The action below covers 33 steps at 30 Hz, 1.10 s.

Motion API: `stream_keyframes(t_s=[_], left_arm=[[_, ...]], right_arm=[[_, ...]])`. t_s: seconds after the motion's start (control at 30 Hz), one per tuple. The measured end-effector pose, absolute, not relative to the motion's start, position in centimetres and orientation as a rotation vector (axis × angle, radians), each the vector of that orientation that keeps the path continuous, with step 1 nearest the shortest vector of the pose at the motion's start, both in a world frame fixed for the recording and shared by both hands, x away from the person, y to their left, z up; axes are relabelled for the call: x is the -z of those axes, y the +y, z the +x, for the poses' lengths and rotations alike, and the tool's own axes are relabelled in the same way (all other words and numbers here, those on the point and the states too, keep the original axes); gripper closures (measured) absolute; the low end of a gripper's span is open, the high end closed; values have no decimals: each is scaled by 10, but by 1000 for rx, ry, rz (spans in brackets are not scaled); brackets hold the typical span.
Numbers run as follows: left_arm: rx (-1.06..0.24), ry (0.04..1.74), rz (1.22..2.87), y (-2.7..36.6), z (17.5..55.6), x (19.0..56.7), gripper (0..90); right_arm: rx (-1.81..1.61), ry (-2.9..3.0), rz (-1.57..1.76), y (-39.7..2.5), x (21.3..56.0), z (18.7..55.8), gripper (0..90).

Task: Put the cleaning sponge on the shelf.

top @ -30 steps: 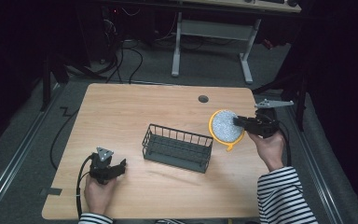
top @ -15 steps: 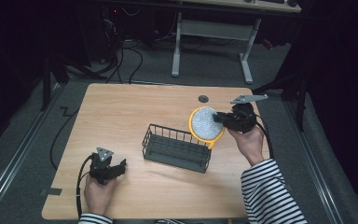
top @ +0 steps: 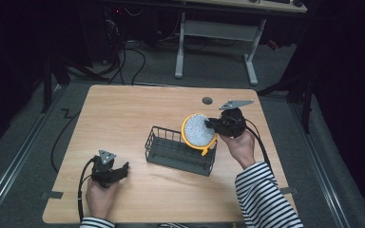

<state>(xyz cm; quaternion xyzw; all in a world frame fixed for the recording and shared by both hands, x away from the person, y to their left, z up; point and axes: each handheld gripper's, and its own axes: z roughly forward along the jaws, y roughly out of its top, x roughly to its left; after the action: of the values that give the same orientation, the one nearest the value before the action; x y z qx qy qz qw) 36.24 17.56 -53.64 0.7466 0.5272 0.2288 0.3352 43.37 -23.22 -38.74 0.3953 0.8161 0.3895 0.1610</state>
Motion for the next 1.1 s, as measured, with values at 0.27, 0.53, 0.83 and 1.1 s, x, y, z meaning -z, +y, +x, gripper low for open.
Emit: stream_keyframes(t_s=[0.27,0.53,0.83,1.1], left_arm=[[-597,1372,1949,175,362,536,289],[-597,1370,1952,175,362,536,290],[-597,1370,1952,175,362,536,289],[-597,1370,1952,175,362,536,289]], right_arm=[[-1110,2351,1104,-231,396,430,791],[-1083,2379,1057,-226,398,426,784],[-1108,2385,1060,-231,406,423,780],[-1086,2410,1029,-228,408,418,780]])
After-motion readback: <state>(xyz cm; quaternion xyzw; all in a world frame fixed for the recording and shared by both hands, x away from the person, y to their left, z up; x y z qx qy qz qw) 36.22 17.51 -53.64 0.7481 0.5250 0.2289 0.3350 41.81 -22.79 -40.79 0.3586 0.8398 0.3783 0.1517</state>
